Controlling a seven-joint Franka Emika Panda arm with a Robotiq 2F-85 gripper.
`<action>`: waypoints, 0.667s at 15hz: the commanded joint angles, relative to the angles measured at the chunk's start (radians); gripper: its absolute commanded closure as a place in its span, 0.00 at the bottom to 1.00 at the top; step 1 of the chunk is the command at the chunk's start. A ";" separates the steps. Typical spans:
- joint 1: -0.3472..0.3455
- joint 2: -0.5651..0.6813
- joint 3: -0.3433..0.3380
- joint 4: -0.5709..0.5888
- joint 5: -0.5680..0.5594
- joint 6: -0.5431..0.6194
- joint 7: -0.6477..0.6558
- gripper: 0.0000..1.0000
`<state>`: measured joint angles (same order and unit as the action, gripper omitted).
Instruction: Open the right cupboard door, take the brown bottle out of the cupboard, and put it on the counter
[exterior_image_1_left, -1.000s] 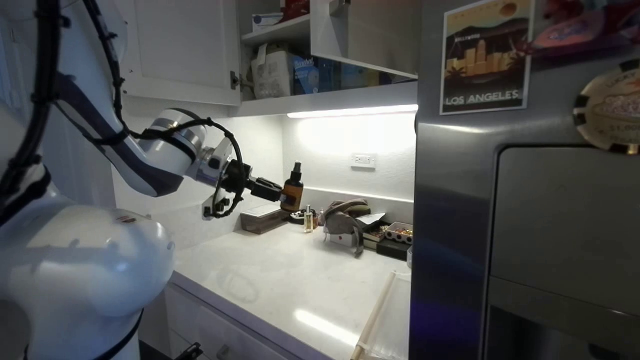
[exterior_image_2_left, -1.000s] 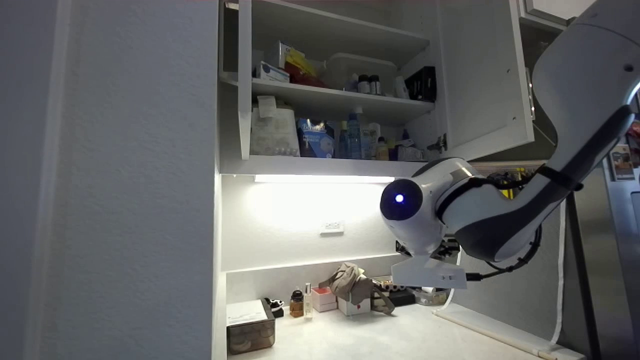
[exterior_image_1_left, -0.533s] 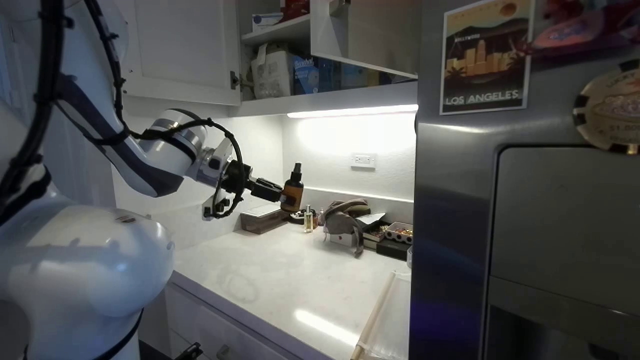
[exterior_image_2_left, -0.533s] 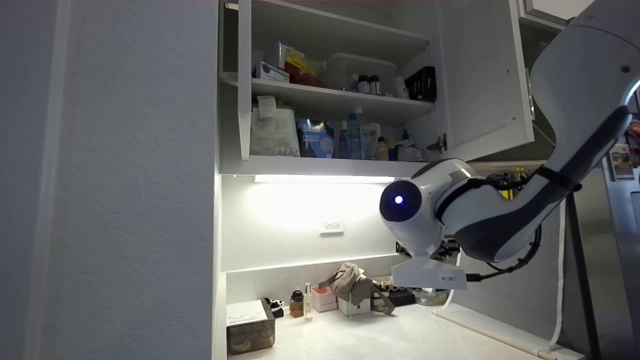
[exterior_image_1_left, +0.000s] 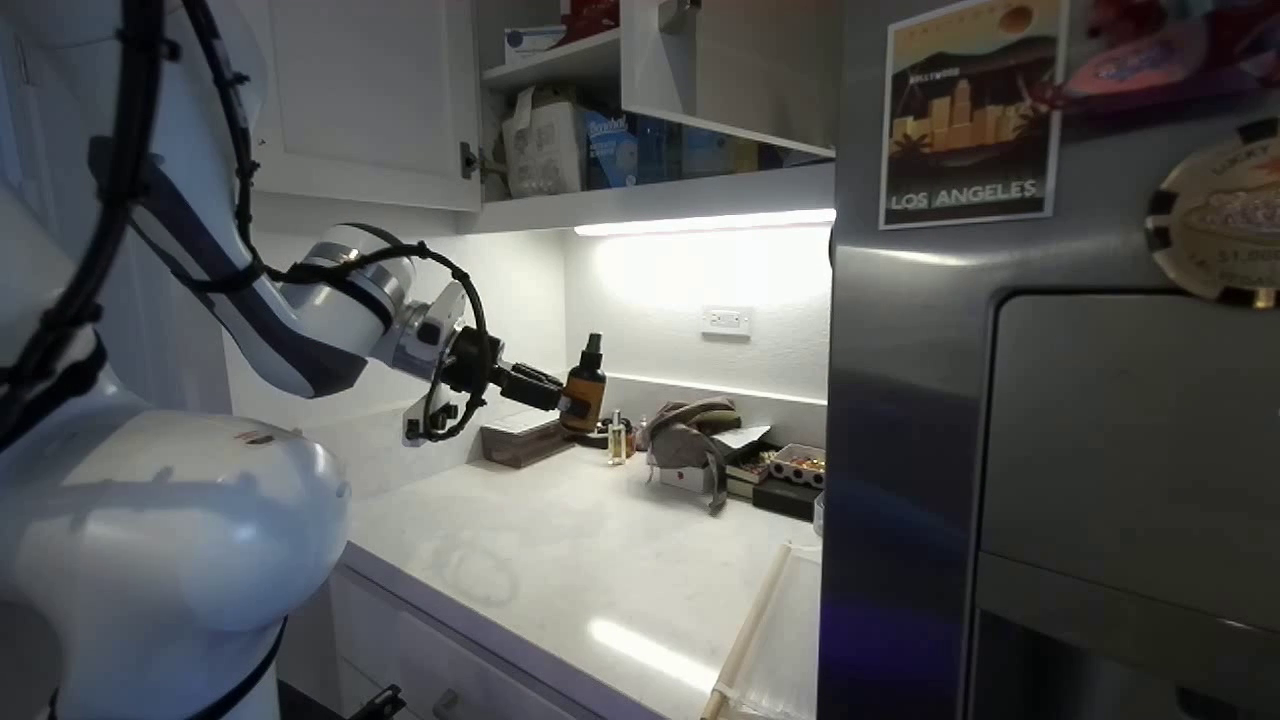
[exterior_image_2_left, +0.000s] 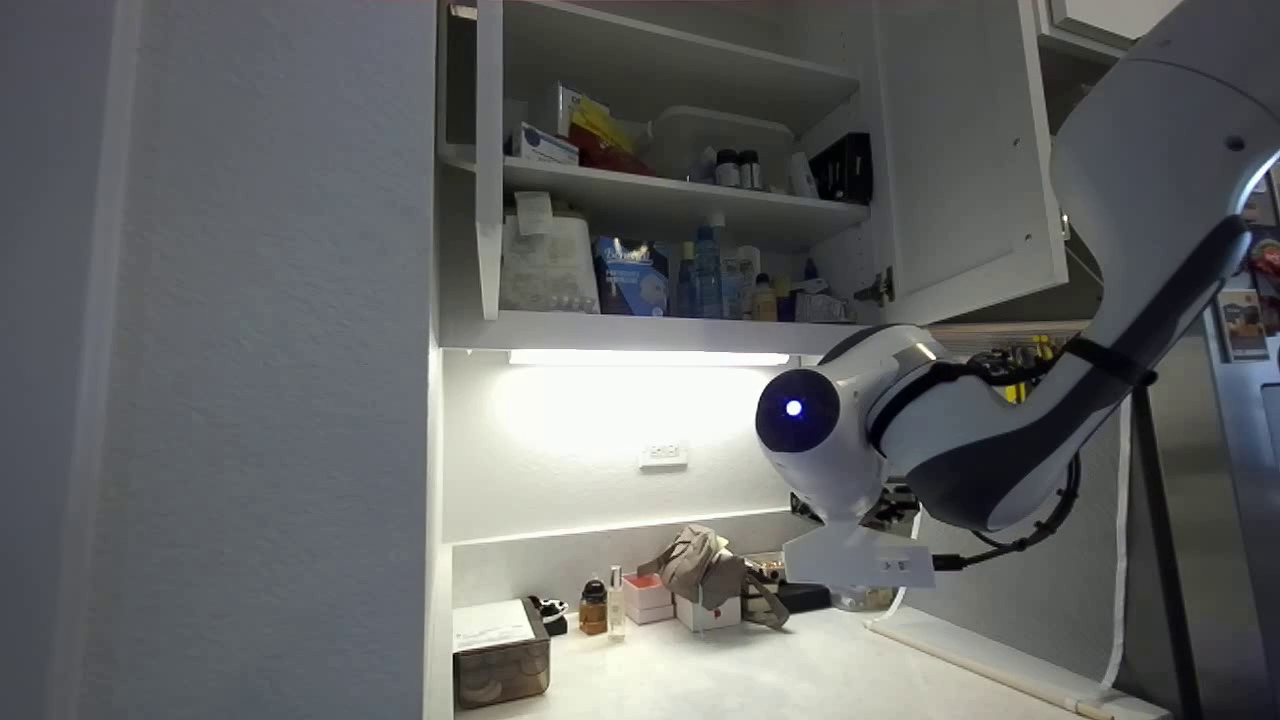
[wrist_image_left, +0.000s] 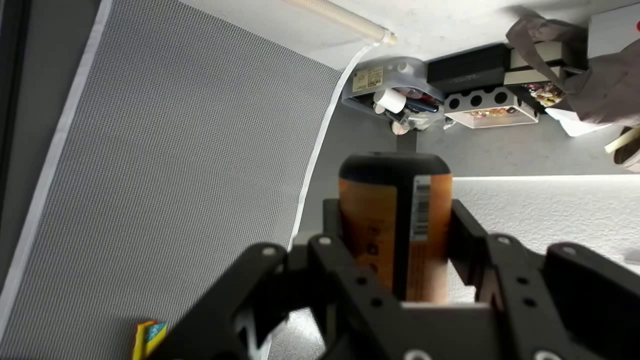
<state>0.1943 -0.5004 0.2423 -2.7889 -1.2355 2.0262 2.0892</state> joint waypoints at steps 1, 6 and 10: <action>0.015 0.079 0.019 0.032 -0.011 -0.071 0.059 0.73; 0.029 0.194 0.066 0.064 -0.012 -0.215 0.218 0.73; 0.054 0.297 0.079 0.102 -0.009 -0.307 0.323 0.73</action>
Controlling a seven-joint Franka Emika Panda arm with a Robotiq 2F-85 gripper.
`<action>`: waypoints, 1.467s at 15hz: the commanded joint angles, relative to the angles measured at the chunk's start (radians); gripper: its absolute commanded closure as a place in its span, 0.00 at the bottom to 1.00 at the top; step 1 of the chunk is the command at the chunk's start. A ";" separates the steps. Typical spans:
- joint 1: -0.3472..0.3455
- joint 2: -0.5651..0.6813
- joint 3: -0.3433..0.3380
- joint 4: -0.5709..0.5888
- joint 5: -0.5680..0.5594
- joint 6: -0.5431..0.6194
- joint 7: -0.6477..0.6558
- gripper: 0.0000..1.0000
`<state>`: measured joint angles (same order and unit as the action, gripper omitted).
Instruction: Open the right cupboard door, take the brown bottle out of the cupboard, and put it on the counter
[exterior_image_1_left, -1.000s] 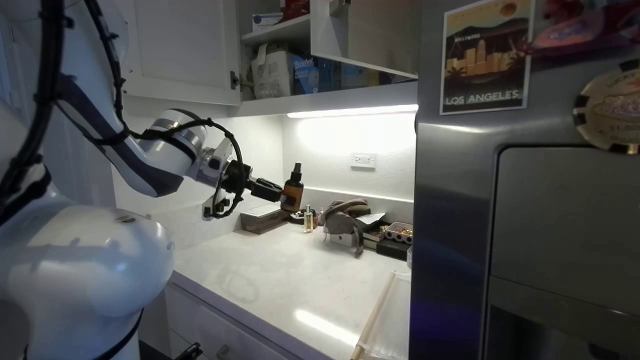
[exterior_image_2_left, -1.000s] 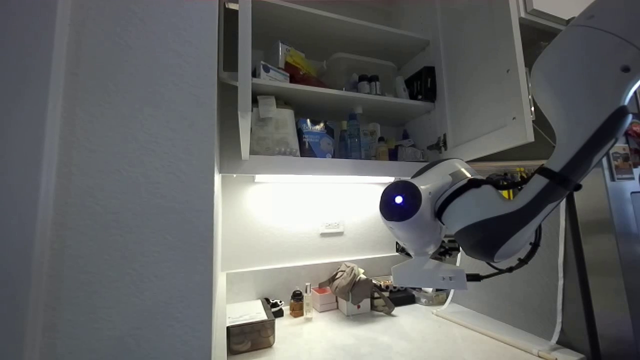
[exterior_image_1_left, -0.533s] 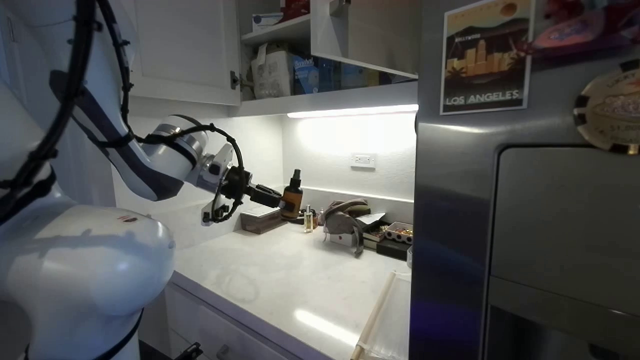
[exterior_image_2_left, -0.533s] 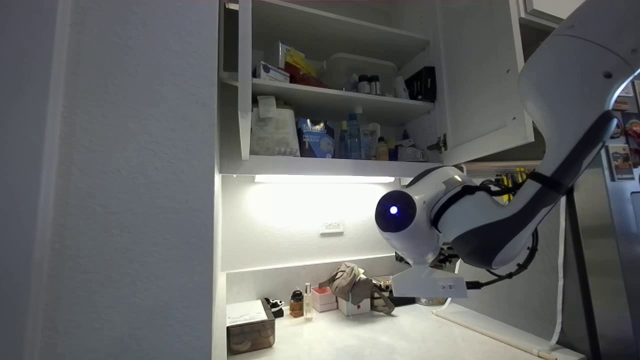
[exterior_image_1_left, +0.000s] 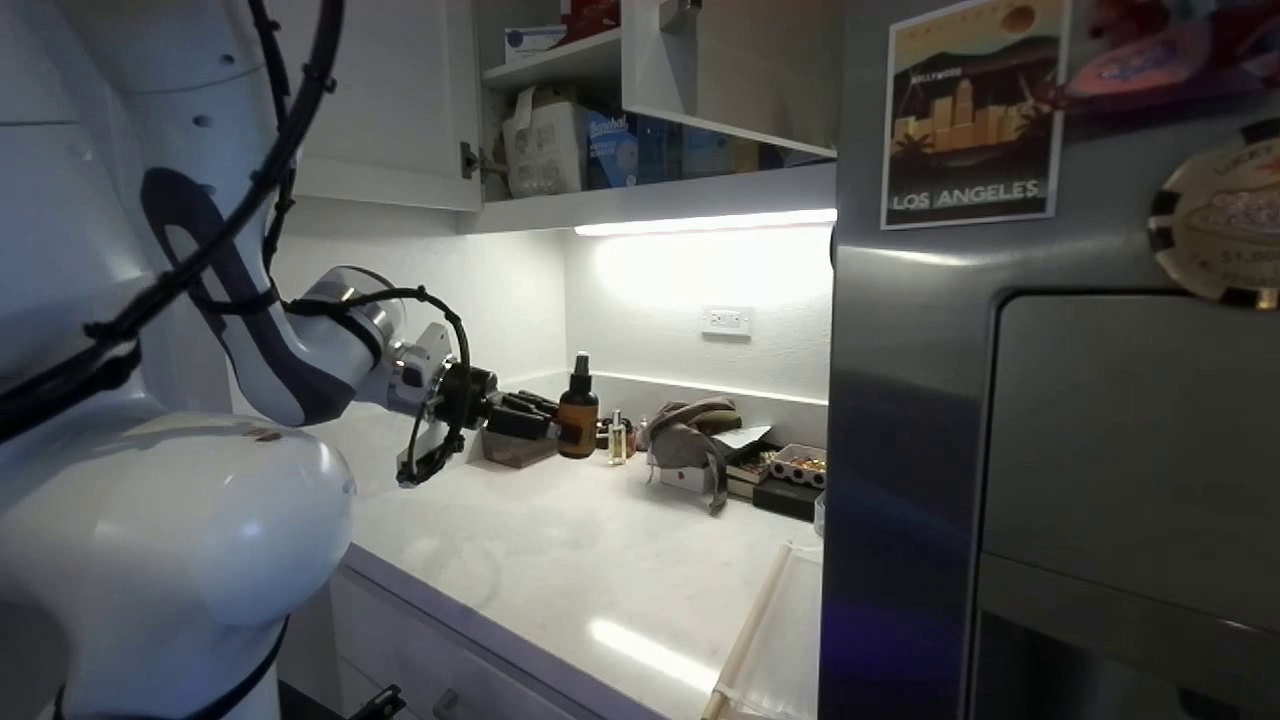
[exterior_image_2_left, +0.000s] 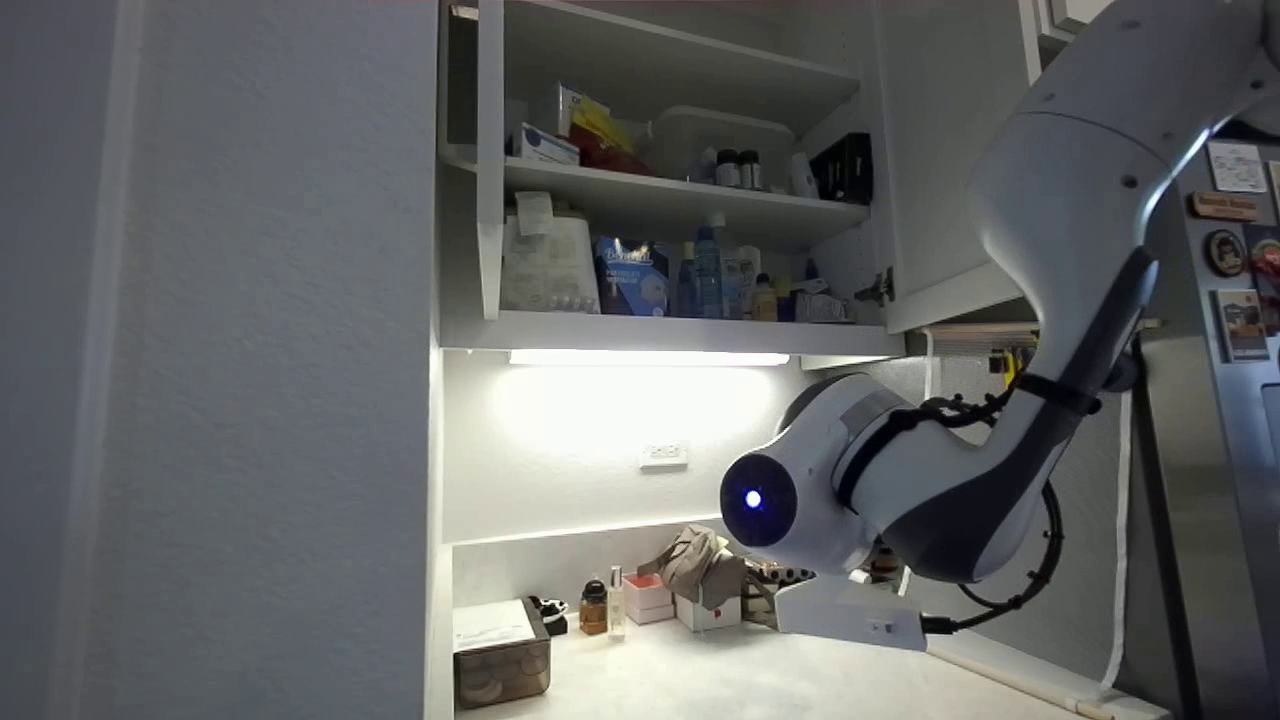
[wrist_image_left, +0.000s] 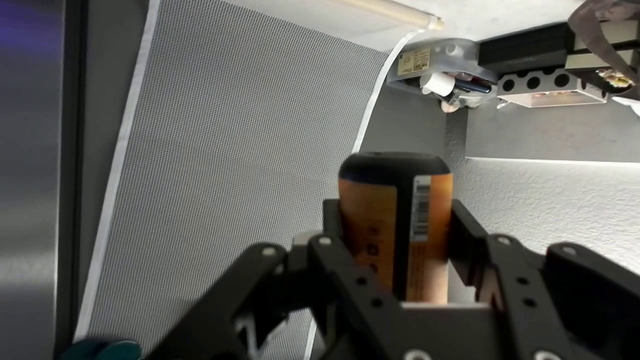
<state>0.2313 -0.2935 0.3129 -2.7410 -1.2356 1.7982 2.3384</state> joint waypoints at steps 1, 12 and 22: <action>0.020 0.122 0.004 0.067 -0.010 -0.091 0.098 0.73; 0.013 0.389 -0.048 0.206 -0.030 -0.098 0.163 0.73; 0.009 0.545 -0.086 0.274 -0.043 -0.089 0.175 0.73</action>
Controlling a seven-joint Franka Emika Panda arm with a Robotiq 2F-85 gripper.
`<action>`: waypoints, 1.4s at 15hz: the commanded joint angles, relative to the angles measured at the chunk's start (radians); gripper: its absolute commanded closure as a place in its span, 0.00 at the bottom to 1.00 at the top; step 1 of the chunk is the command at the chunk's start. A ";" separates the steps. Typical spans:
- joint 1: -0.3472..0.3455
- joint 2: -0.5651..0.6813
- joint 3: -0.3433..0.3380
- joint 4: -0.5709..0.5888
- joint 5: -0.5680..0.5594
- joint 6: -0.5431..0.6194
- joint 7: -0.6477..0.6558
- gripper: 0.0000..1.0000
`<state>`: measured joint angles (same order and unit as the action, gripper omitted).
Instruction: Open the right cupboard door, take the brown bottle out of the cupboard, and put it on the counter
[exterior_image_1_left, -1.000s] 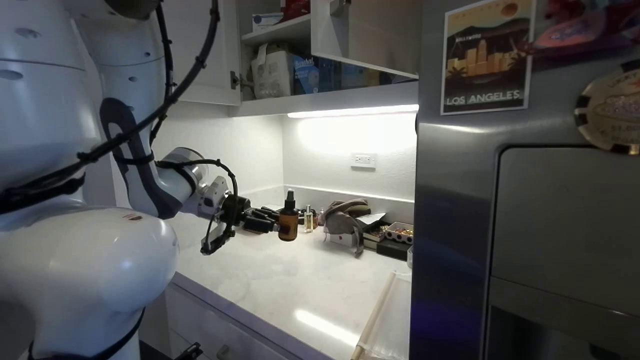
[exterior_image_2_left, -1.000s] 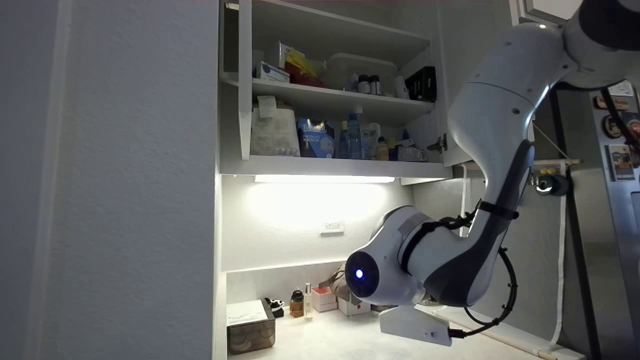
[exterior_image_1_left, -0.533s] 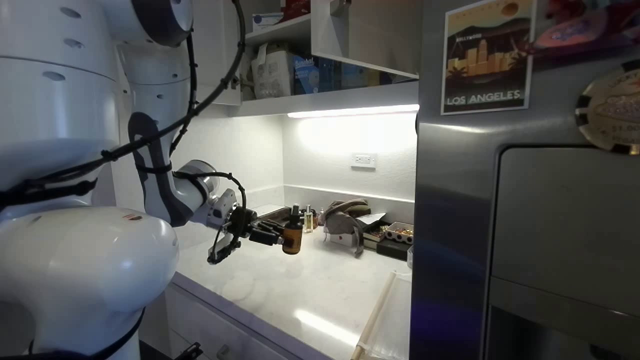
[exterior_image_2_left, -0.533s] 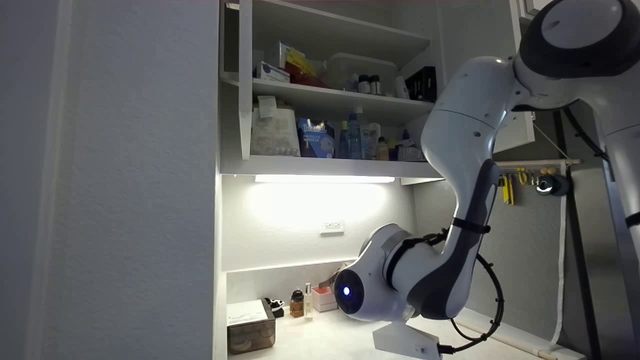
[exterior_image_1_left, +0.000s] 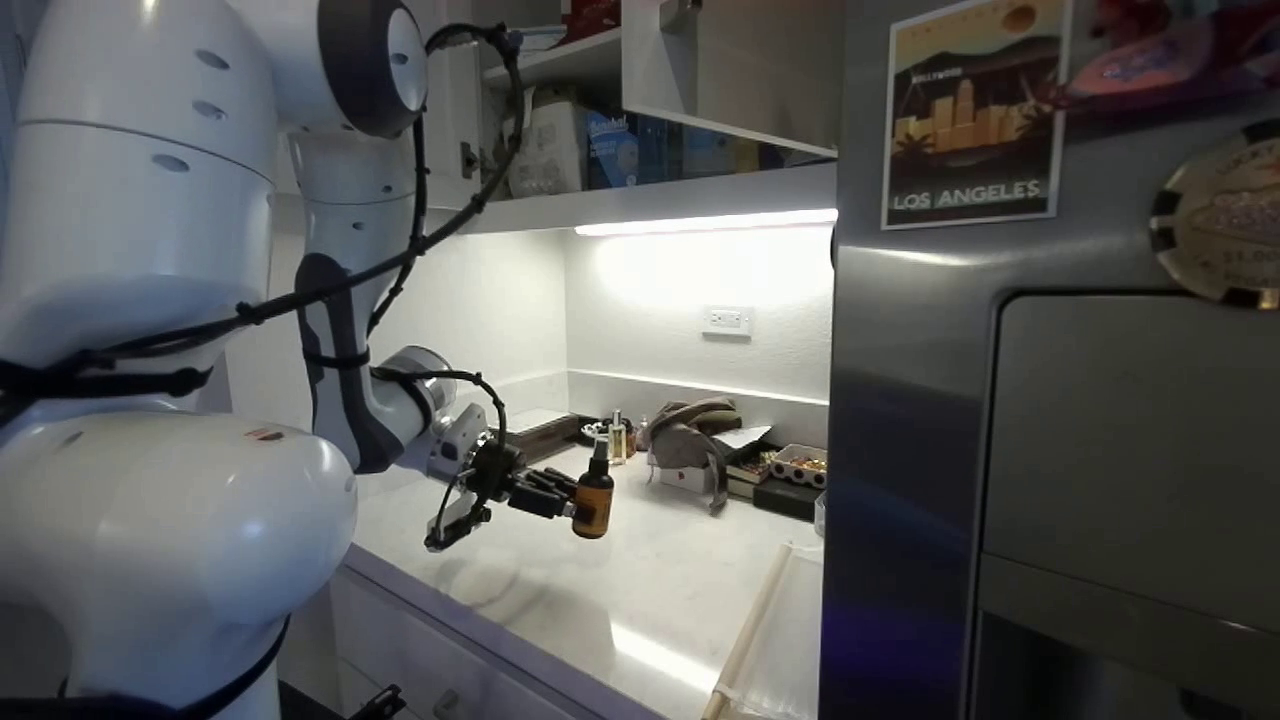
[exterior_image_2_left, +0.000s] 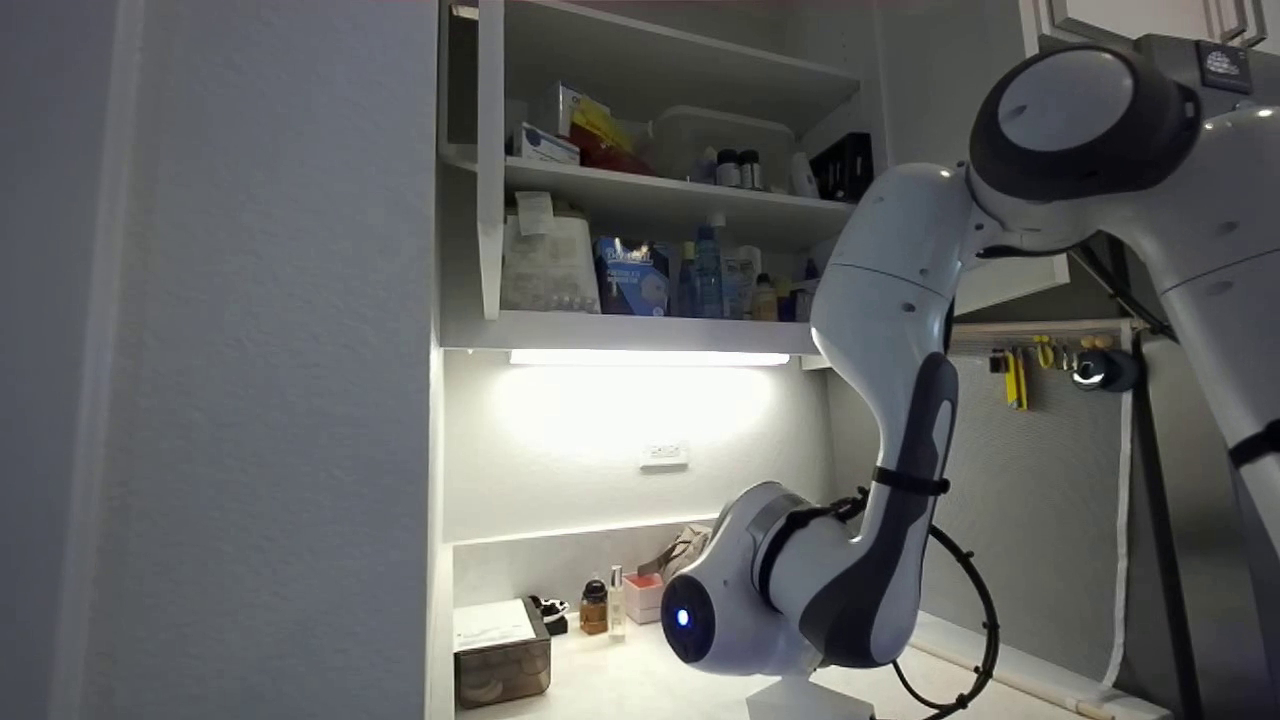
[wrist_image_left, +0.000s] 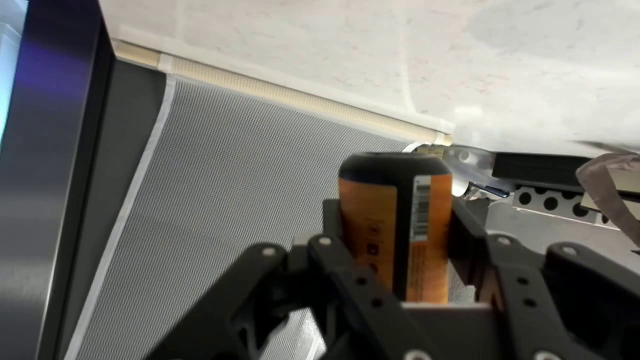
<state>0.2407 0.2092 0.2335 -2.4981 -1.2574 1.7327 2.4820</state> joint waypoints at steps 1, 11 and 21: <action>0.001 0.054 -0.008 0.036 -0.022 -0.027 0.037 0.73; -0.006 0.126 -0.025 0.065 -0.046 -0.016 0.093 0.73; -0.012 0.143 -0.027 0.081 -0.048 -0.013 0.098 0.49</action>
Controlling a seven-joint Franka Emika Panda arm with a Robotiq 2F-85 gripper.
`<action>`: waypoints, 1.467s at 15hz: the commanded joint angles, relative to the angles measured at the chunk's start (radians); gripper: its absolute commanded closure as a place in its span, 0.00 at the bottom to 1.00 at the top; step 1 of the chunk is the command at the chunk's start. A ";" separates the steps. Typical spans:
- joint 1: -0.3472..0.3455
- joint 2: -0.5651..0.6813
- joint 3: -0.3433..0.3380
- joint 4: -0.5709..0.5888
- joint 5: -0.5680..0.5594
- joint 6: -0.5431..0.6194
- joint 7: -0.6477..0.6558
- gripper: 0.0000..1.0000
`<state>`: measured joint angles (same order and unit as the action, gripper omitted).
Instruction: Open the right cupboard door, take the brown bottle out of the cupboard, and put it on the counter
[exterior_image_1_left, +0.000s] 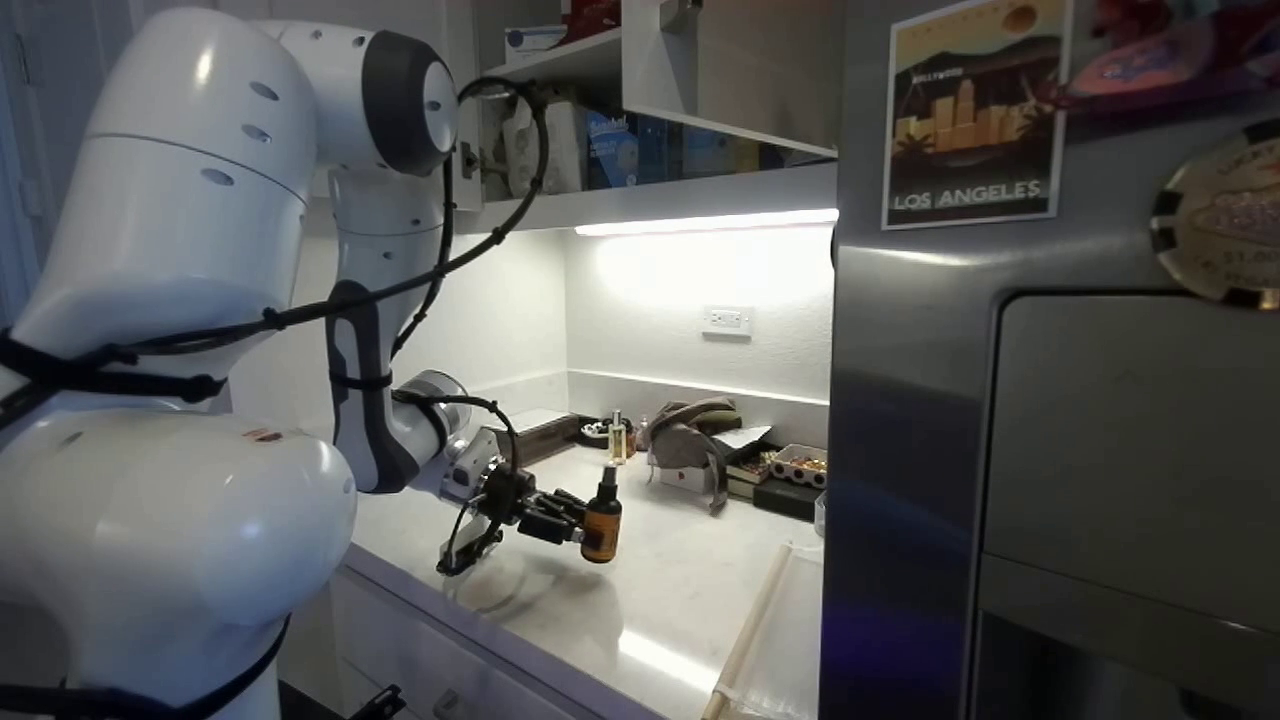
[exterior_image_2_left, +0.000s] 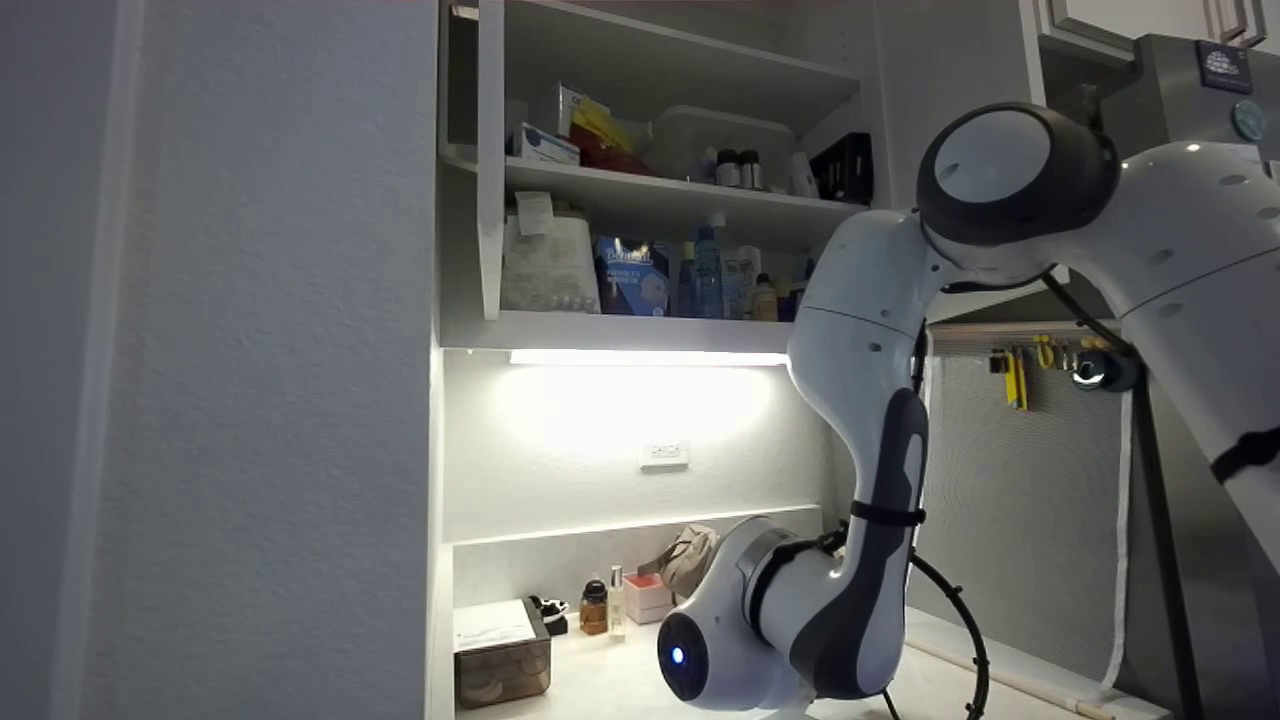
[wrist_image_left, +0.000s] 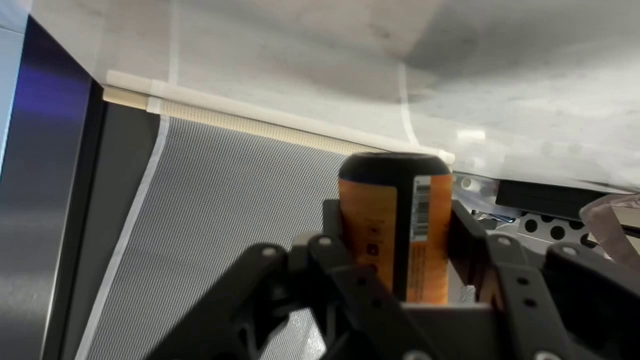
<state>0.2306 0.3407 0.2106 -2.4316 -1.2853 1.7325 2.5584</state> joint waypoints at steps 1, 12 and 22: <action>-0.002 0.010 -0.004 0.014 -0.020 -0.012 0.022 0.31; -0.002 0.001 -0.003 0.010 -0.024 -0.014 0.020 0.00; -0.013 -0.005 -0.010 0.048 -0.023 -0.013 -0.017 0.00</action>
<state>0.2253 0.3421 0.2073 -2.4075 -1.2926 1.7320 2.5588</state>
